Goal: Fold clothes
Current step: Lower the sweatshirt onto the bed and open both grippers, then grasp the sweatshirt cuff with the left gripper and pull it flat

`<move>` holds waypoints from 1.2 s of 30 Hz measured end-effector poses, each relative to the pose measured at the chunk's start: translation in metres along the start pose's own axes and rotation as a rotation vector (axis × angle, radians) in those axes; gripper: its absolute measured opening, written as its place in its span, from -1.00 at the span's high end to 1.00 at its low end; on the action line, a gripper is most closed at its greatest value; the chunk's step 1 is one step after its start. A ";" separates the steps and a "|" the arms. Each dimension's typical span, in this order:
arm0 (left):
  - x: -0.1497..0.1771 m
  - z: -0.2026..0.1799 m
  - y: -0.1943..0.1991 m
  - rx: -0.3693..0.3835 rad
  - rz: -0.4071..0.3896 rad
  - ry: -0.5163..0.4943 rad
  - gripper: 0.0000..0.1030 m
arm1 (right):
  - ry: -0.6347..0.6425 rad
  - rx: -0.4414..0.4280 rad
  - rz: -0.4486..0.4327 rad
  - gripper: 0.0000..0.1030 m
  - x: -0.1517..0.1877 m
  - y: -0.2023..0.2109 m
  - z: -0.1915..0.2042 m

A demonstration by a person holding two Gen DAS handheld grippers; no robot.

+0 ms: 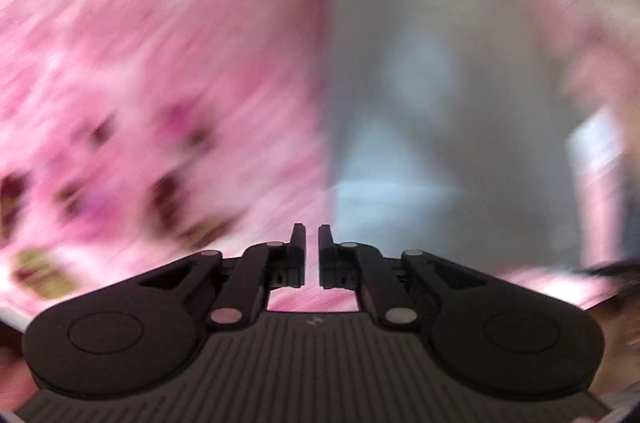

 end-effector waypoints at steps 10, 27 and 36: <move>-0.012 -0.013 -0.016 0.099 -0.157 0.120 0.45 | -0.067 0.022 -0.164 -0.15 -0.003 -0.030 -0.021; 0.007 -0.027 -0.030 0.062 -0.195 0.087 0.92 | 0.005 0.024 -0.268 0.91 0.015 -0.038 0.000; -0.009 -0.031 -0.011 -0.004 -0.241 0.033 0.89 | -0.003 0.231 -0.338 0.25 -0.004 -0.020 -0.001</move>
Point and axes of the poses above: each gripper's, at about its wrist camera, not at the fingertips, and y roughly against the way its jaws point, z to its left, x to its underside, the point moved 6 cm from there along -y, roughly the way its jaws point
